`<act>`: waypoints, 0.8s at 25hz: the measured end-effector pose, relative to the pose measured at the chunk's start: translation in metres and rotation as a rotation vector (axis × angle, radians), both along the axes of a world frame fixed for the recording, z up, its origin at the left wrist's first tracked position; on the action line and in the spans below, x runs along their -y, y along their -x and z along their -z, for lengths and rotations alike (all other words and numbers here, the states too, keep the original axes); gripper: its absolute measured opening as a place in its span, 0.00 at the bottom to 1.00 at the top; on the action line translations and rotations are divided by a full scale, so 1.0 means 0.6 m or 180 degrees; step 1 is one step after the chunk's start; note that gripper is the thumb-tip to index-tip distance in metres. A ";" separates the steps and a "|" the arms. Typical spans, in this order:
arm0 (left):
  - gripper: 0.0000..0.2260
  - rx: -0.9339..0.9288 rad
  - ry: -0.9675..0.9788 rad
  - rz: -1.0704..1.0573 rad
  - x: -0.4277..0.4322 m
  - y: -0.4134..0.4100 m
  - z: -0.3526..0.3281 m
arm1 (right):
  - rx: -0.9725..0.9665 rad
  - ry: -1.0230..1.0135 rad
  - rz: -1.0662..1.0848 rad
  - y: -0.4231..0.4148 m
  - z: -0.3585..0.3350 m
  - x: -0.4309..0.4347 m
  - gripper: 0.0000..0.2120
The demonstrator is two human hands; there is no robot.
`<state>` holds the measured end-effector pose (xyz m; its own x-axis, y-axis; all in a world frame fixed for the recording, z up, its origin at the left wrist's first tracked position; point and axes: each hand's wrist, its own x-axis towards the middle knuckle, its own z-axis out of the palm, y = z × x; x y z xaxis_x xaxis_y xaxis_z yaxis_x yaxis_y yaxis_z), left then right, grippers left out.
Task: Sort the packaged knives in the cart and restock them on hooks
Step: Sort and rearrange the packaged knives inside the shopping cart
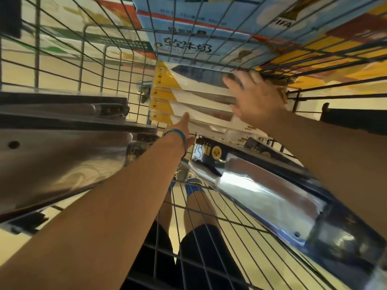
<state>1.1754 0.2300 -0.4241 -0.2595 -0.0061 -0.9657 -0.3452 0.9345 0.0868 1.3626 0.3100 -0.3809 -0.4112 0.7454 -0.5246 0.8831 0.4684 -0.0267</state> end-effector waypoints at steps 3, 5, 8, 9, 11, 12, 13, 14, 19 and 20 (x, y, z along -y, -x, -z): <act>0.27 0.0175 -0.0067 -0.0335 0.002 -0.006 0.004 | 0.0030 0.0033 0.0107 -0.007 0.006 0.014 0.22; 0.29 0.0145 -0.0102 -0.0544 0.005 -0.013 0.000 | 0.0533 0.0382 0.0295 -0.021 0.008 0.033 0.27; 0.26 0.0258 -0.0219 -0.0985 0.002 -0.024 -0.003 | 0.0777 0.0653 0.0441 -0.044 0.009 0.061 0.28; 0.24 0.0266 -0.0268 -0.1039 -0.004 -0.027 -0.004 | 0.0646 0.0527 0.0458 -0.047 0.007 0.062 0.25; 0.18 0.0131 -0.0360 -0.1032 -0.018 -0.036 -0.012 | 0.0419 0.0239 0.0321 -0.037 0.006 0.056 0.21; 0.16 0.0046 -0.0399 -0.1044 -0.022 -0.040 -0.013 | 0.0370 0.0152 0.0225 -0.027 0.005 0.051 0.22; 0.15 -0.0006 -0.0419 -0.1081 -0.026 -0.044 -0.013 | 0.0362 0.0084 0.0159 -0.016 0.005 0.045 0.24; 0.14 -0.0022 -0.0436 -0.1137 -0.029 -0.045 -0.014 | 0.0380 0.0024 0.0162 -0.007 0.007 0.041 0.26; 0.16 0.0231 -0.0226 -0.0537 -0.038 -0.056 -0.005 | 0.0084 -0.0337 0.0391 0.009 0.012 0.019 0.26; 0.17 0.0436 -0.0151 -0.0600 -0.040 -0.064 -0.009 | -0.0055 -0.0477 0.0404 0.007 0.013 0.016 0.26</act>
